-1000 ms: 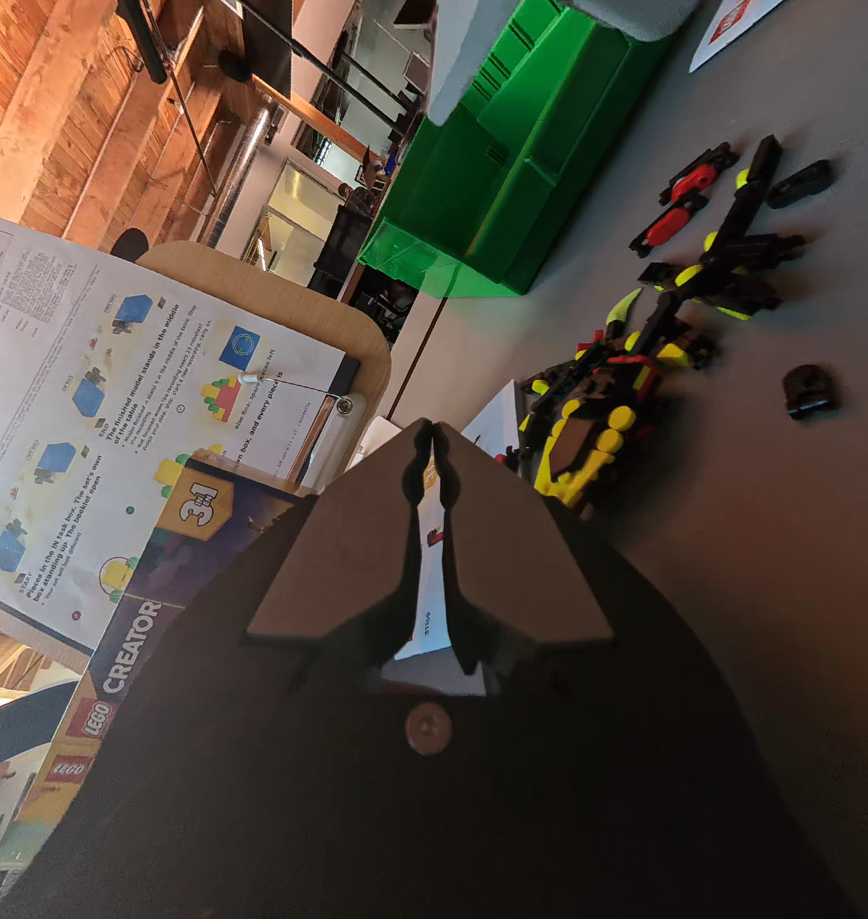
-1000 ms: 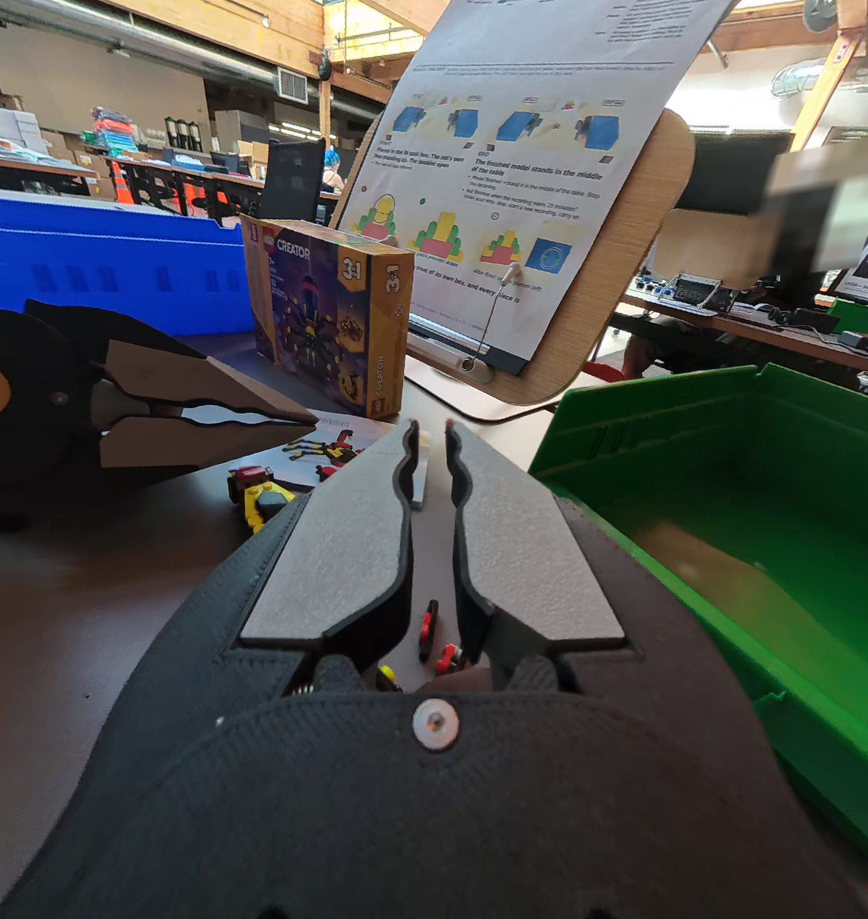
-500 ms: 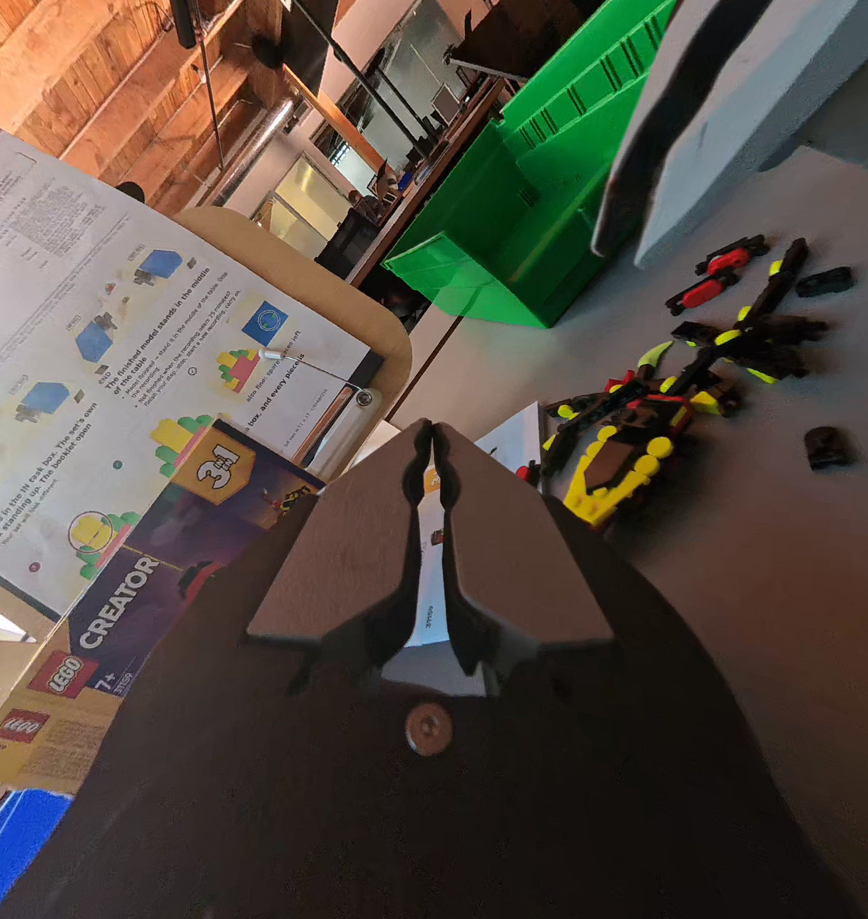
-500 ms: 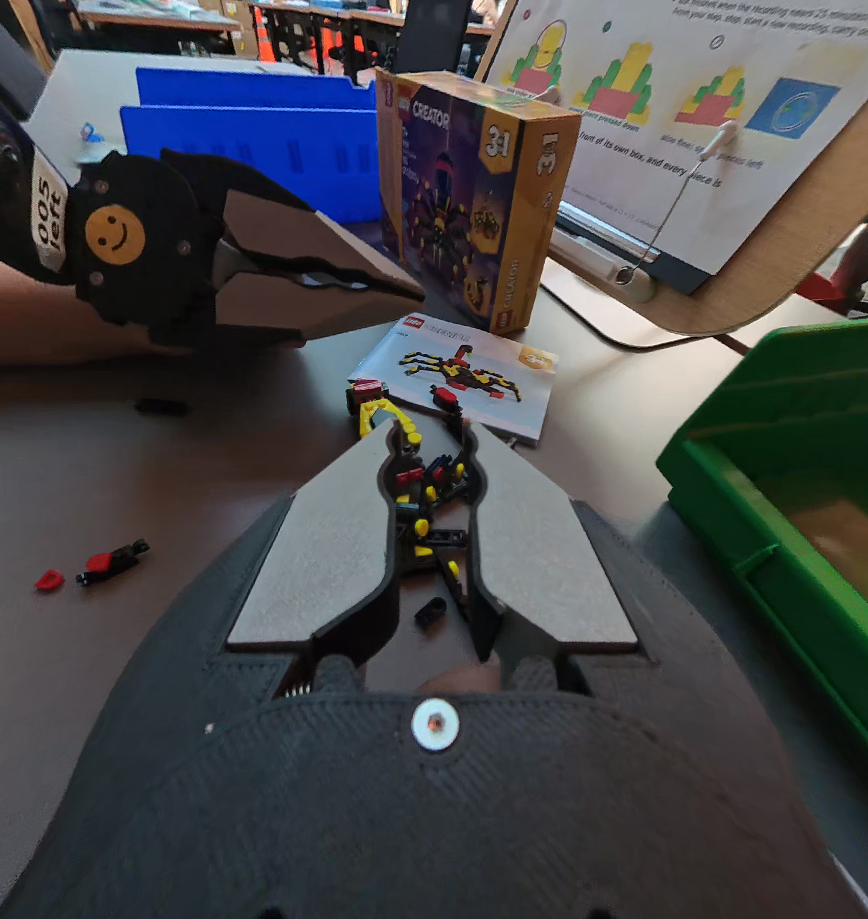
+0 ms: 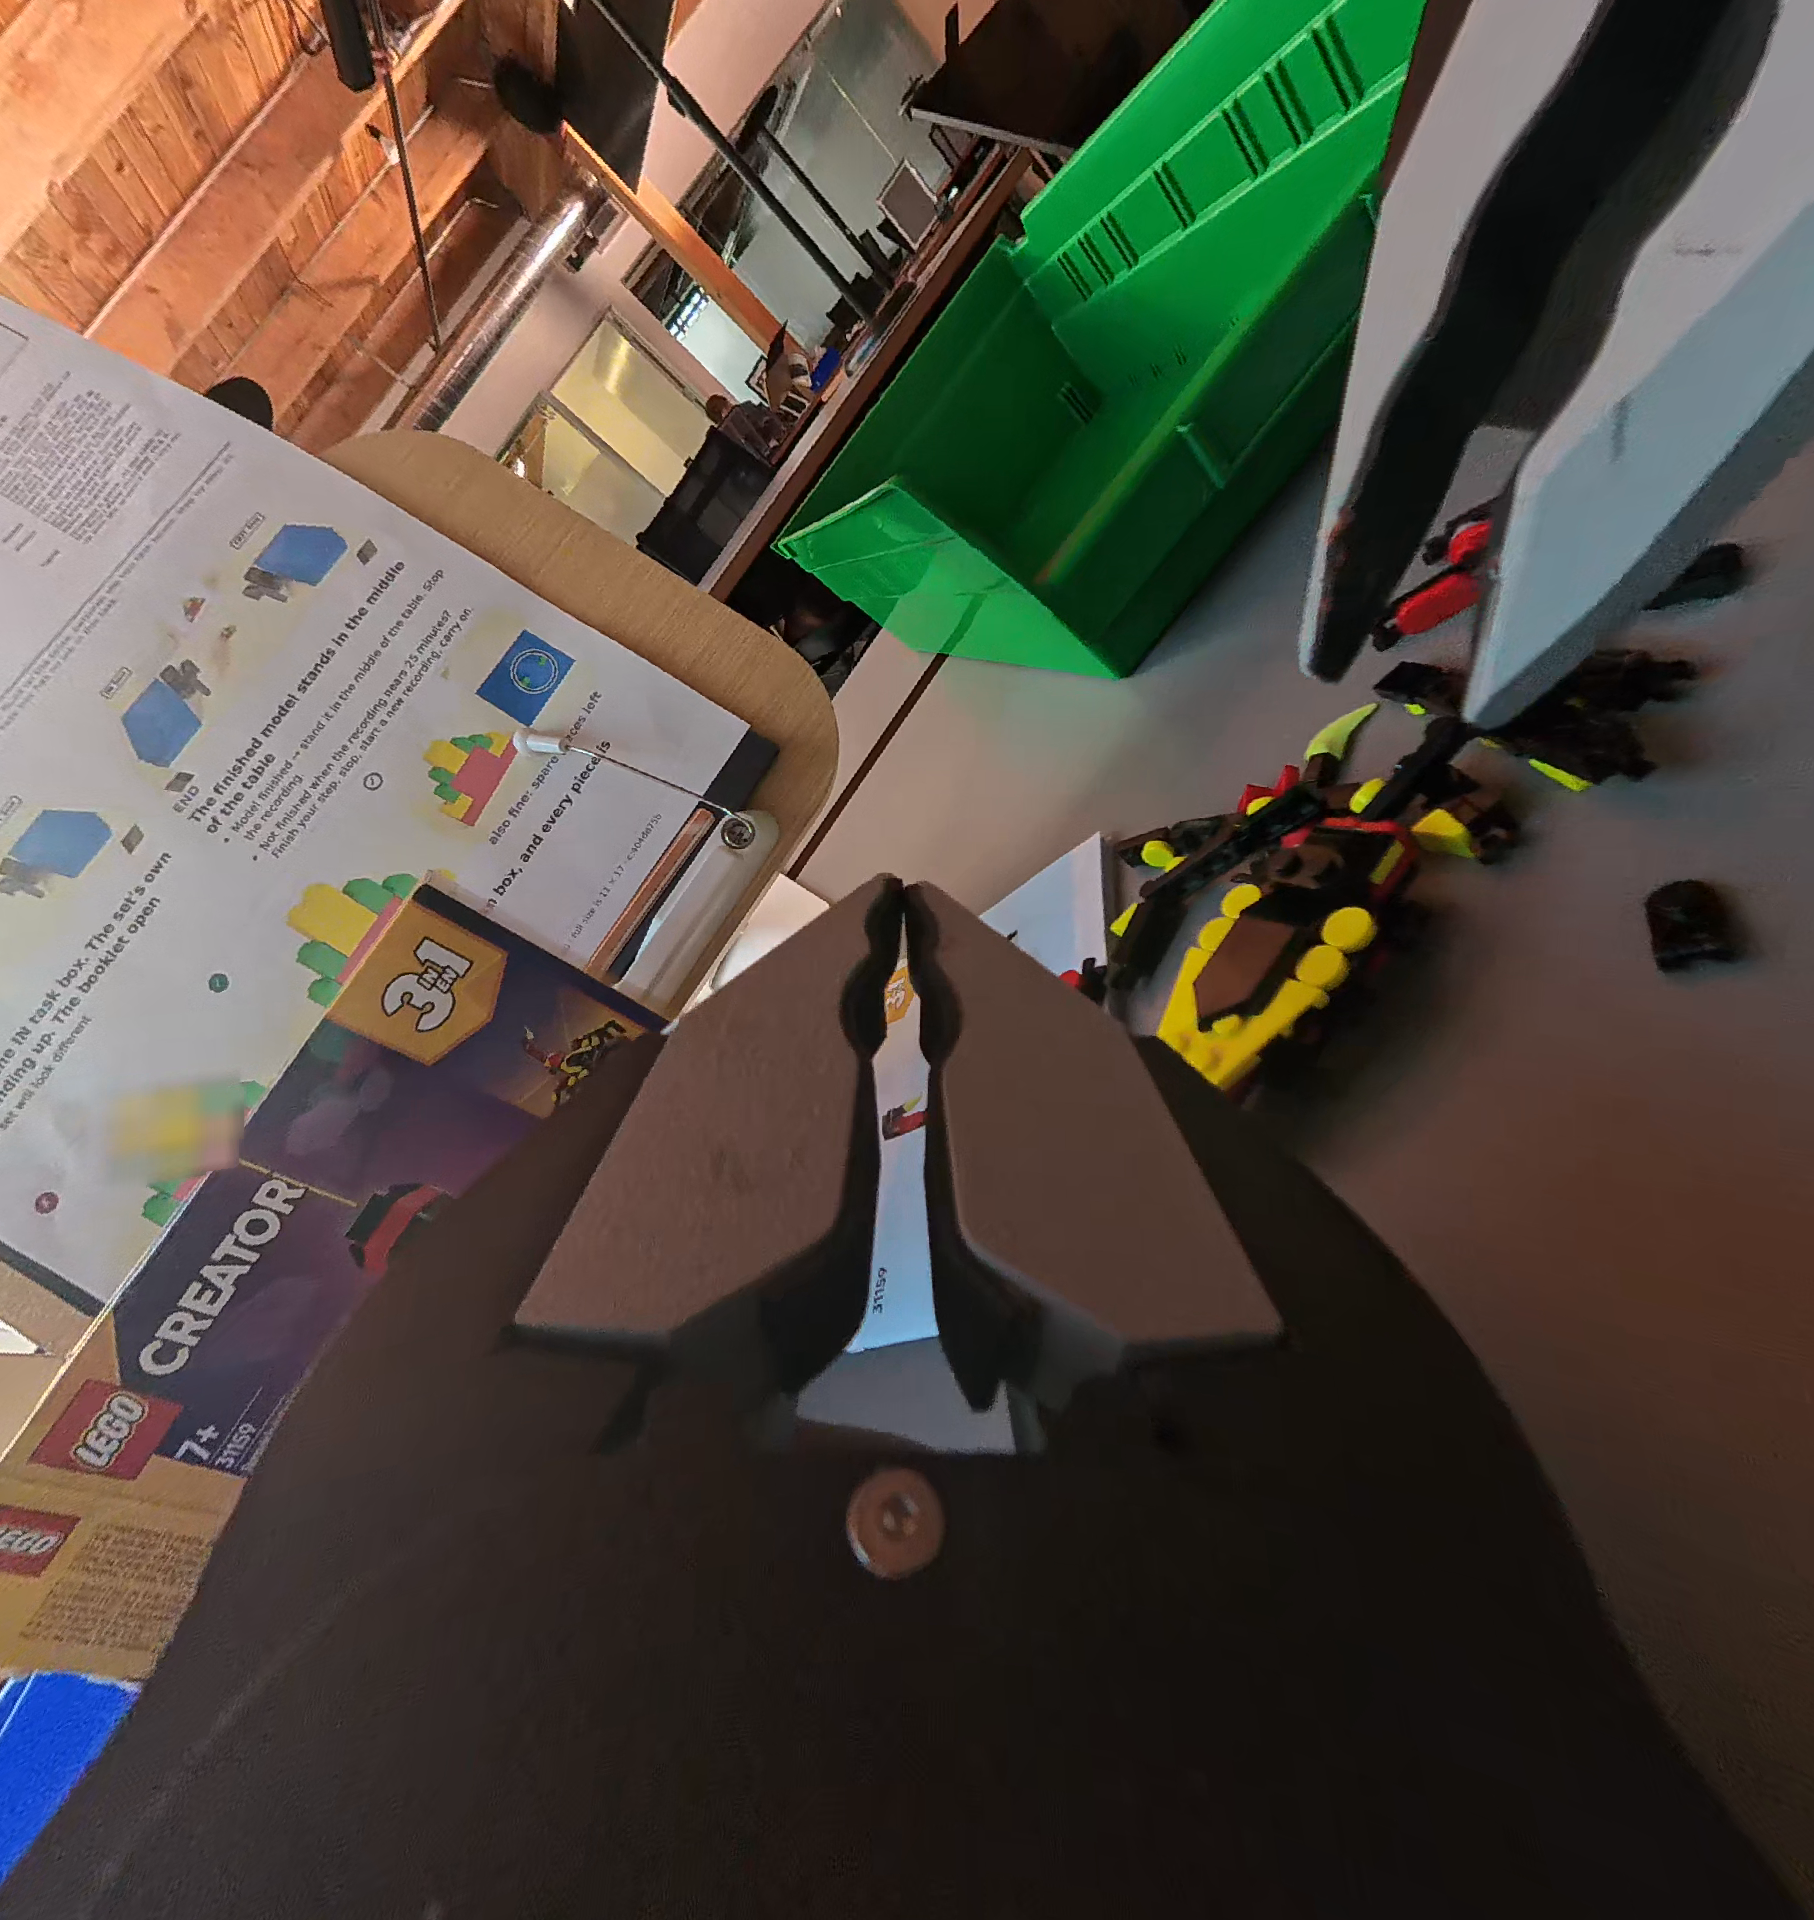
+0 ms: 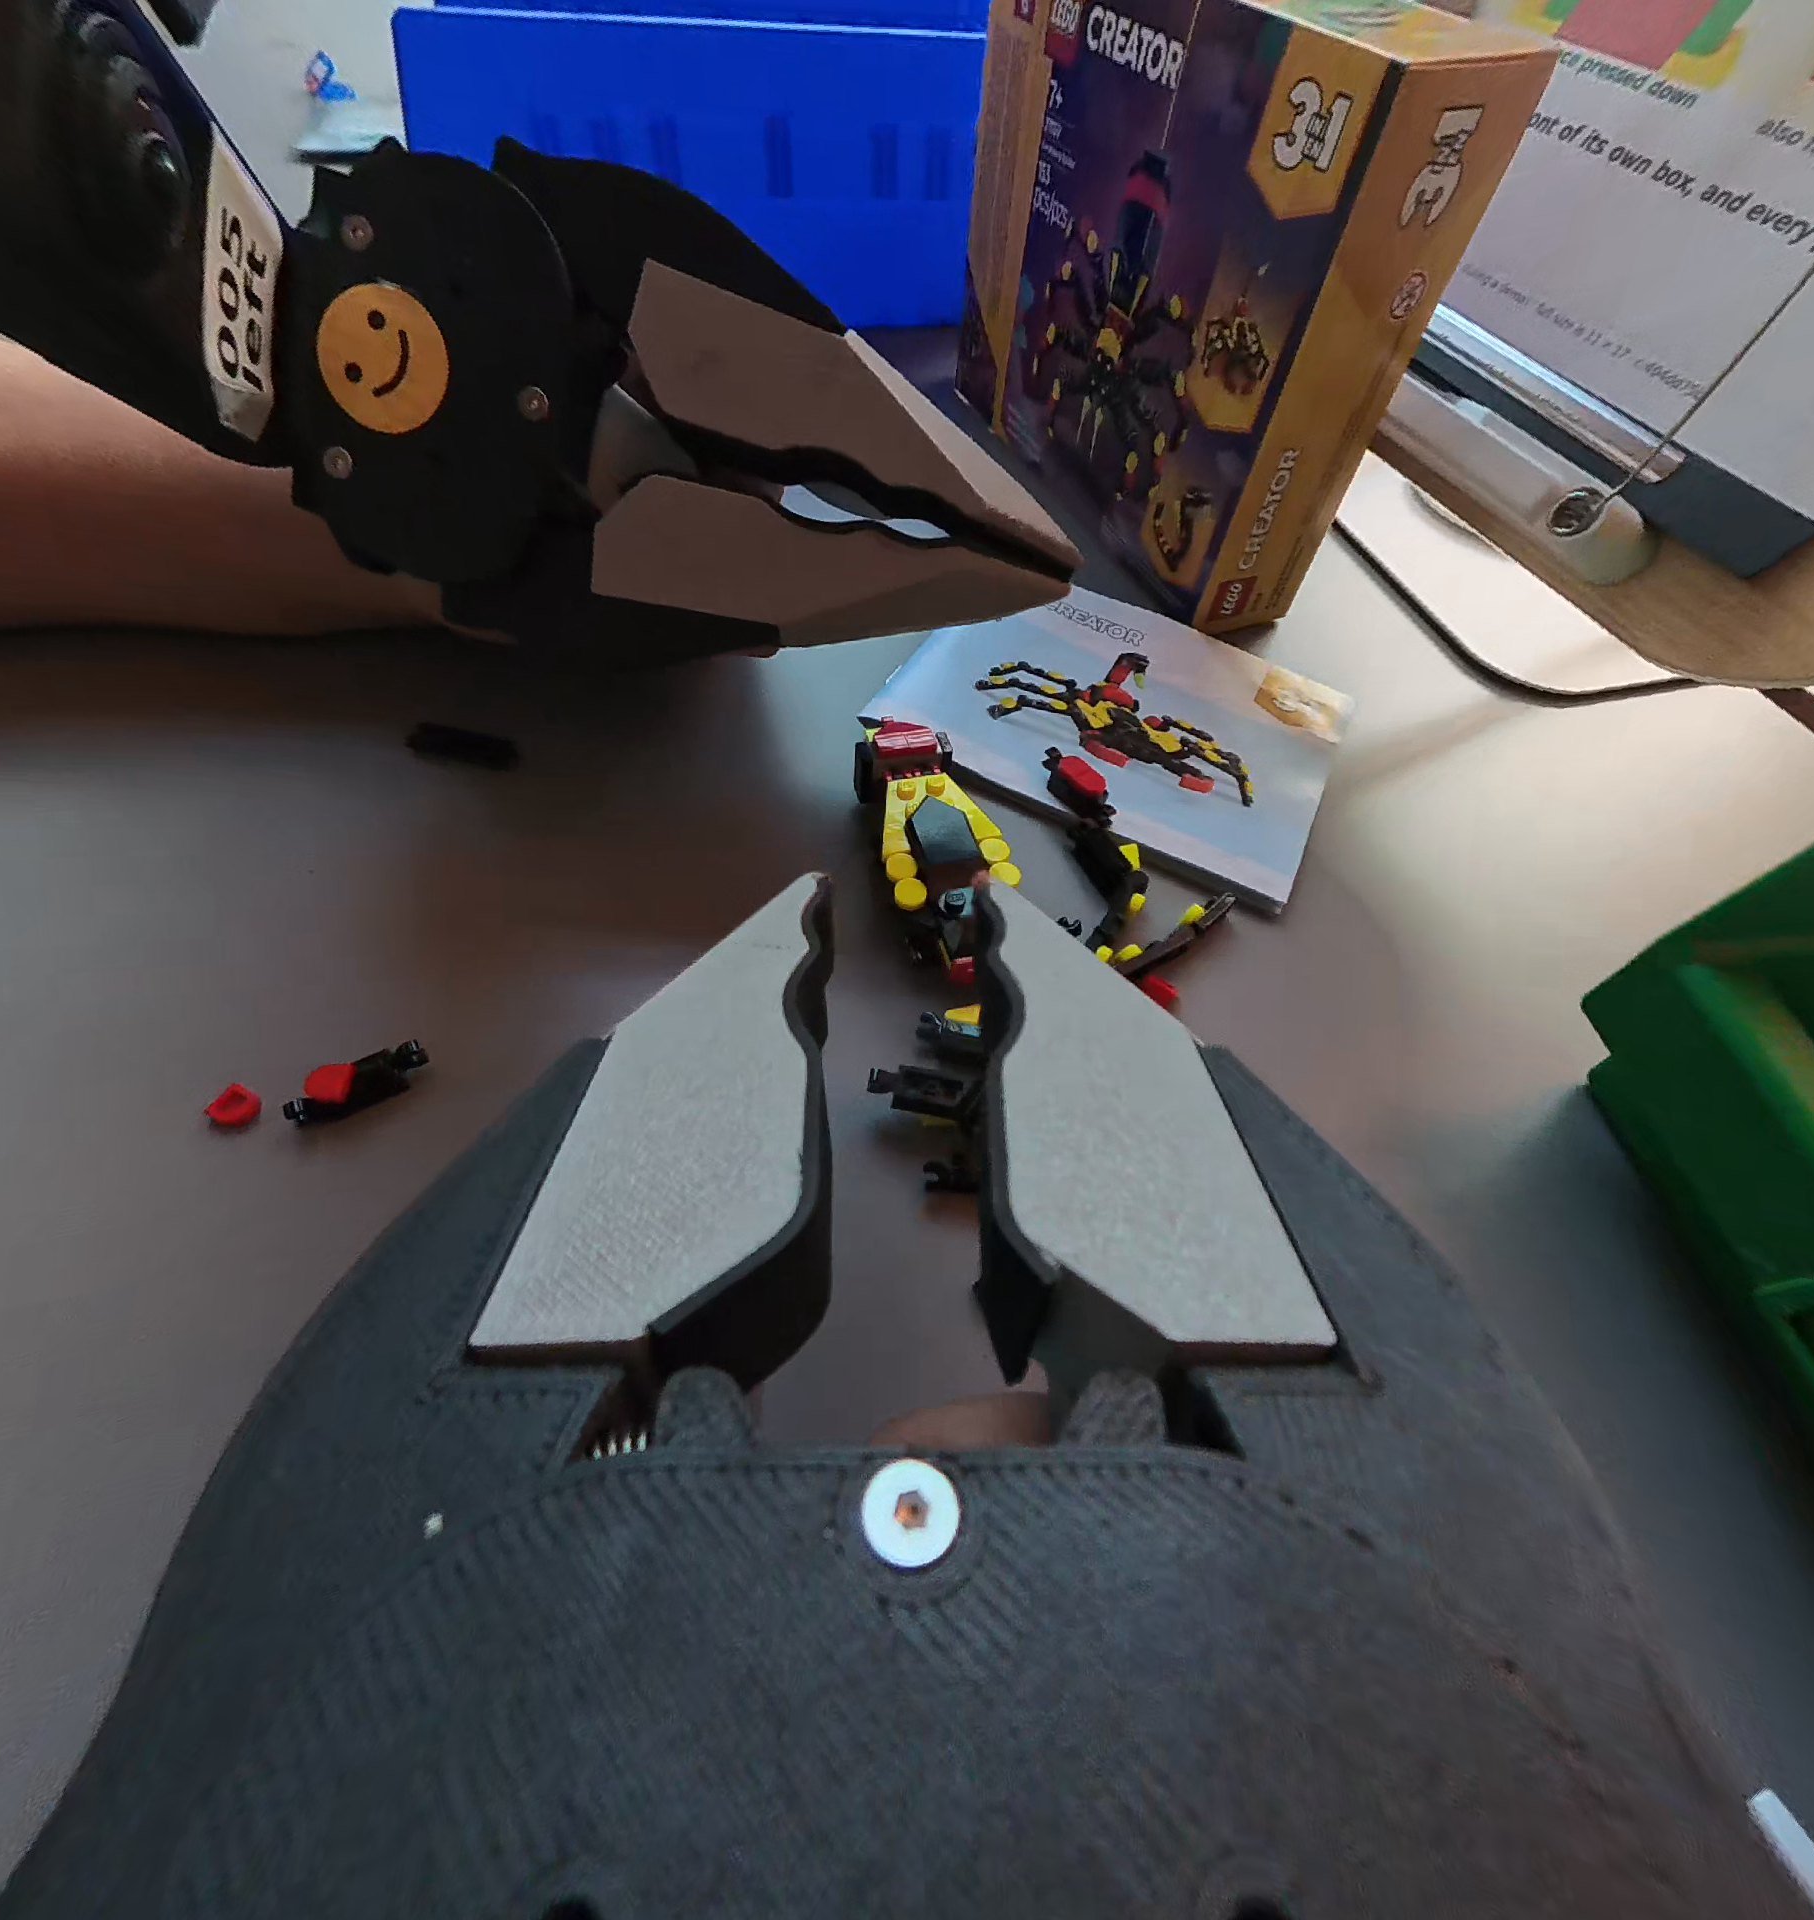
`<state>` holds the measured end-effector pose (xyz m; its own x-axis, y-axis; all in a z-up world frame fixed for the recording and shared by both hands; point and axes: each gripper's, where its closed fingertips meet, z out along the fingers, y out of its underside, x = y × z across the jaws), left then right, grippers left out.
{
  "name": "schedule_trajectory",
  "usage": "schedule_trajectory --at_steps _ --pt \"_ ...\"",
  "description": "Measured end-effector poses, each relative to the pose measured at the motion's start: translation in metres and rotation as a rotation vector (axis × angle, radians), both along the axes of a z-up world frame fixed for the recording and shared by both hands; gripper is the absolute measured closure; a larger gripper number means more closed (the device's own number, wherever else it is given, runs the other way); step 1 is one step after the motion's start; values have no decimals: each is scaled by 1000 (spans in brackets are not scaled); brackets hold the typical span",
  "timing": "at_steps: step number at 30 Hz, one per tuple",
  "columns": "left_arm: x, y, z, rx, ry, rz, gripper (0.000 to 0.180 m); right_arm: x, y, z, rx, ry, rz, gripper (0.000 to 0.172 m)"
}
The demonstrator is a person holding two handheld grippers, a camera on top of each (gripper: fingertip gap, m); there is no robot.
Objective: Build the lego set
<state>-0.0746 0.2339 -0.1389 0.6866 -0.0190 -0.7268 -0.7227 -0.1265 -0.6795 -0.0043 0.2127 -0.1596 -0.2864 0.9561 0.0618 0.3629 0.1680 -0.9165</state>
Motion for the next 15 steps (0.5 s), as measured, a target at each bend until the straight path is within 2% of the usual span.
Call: schedule_trajectory --at_steps 1,5,11,15 --pt "0 0 1 3 -2 1 180 -1 1 -1 4 -6 -8 148" --pt "1 0 0 -1 -1 -1 180 -3 3 -6 38 -28 -32 147" --pt "0 0 1 4 2 3 180 -11 5 -11 216 -24 -89 149" --pt "1 1 -1 -7 12 5 180 -13 9 -12 208 -32 -105 149"
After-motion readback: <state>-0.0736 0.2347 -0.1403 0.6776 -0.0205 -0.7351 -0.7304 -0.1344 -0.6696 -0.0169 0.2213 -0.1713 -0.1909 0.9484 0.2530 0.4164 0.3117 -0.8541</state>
